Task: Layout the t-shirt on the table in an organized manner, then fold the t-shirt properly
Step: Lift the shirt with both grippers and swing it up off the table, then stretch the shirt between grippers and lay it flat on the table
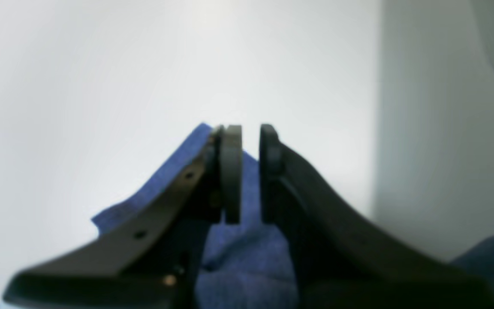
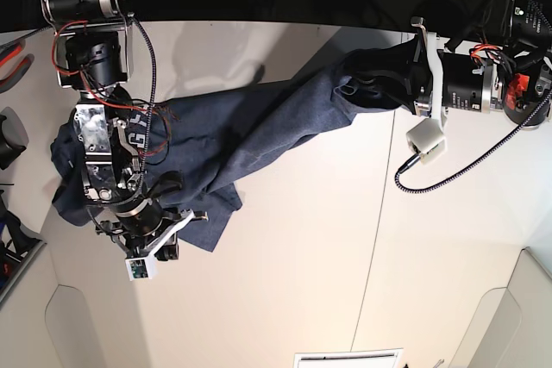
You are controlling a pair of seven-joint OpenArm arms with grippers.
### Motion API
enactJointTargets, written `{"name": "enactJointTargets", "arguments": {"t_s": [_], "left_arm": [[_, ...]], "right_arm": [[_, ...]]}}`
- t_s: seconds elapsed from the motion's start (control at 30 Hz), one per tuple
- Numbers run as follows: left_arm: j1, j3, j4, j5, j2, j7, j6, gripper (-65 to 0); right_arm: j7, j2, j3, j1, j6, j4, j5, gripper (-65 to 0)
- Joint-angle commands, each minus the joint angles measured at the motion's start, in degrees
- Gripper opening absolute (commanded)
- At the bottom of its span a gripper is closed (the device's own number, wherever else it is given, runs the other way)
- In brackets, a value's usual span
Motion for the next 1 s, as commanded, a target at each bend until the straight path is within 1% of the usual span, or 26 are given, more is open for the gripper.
{"name": "enactJointTargets", "arguments": {"t_s": [0.0, 0.03, 0.1, 0.13, 0.17, 0.3, 0.43, 0.47, 0.53, 0.6, 0.7, 0.87, 0.97], "left_arm": [[-0.5, -0.4, 0.9, -1.6, -0.8, -0.9, -0.5, -65.0], [-0.5, -0.4, 0.9, -1.6, -0.8, -0.9, -0.5, -65.0], [-0.5, -0.4, 0.9, -1.6, -0.8, -1.2, -0.5, -65.0], [-0.5, -0.4, 0.9, -1.6, -0.8, -1.4, -0.5, -65.0], [-0.5, -0.4, 0.9, -1.6, -0.8, -1.5, -0.5, -65.0], [-0.5, -0.4, 0.9, -1.6, -0.8, -1.5, -0.5, -65.0], [-0.5, -0.4, 0.9, -1.6, -0.8, -1.5, -0.5, -65.0], [-0.5, -0.4, 0.9, -1.6, -0.8, -1.5, -0.5, -65.0], [-0.5, -0.4, 0.9, -1.6, -0.8, -1.5, -0.5, -65.0], [-0.5, -0.4, 0.9, -1.6, -0.8, -1.5, -0.5, -65.0], [-0.5, -0.4, 0.9, -1.6, -0.8, -1.5, -0.5, -65.0], [-0.5, -0.4, 0.9, -1.6, -0.8, -1.5, -0.5, -65.0], [-0.5, -0.4, 0.9, -1.6, -0.8, -1.5, -0.5, -65.0]], "right_arm": [[0.7, 0.1, 0.1, 2.1, -0.5, 0.9, -0.2, -55.9], [0.2, 0.1, 0.1, 2.6, -0.4, 0.8, -1.1, -50.6], [-0.6, 0.1, 0.1, 3.5, -0.4, 0.4, -3.1, -36.1], [-0.8, 0.1, 0.1, 4.1, -0.4, -0.4, -3.9, -31.8], [-0.8, 0.2, 0.1, 4.6, -0.4, -1.6, -4.3, -30.7], [0.0, 0.4, 0.1, 6.5, -0.4, -8.8, -5.2, -30.7], [0.4, 0.5, 0.1, 7.5, -0.3, -13.4, -7.9, -30.7], [0.4, 0.5, 0.1, 7.5, -1.0, -13.6, -9.7, -30.7], [0.3, 0.9, 0.1, 7.5, -4.6, -13.6, -13.0, -30.8], [0.3, 2.0, 0.1, 7.5, -7.5, -13.6, -14.2, -30.8], [0.1, 4.1, 0.1, 7.5, -9.7, -13.6, -15.1, -30.8], [-2.3, 8.0, 0.1, 7.5, -10.7, -13.5, -15.1, -30.9], [-2.2, 10.2, 1.1, 7.6, -11.2, -13.4, -14.1, -31.0]]}}
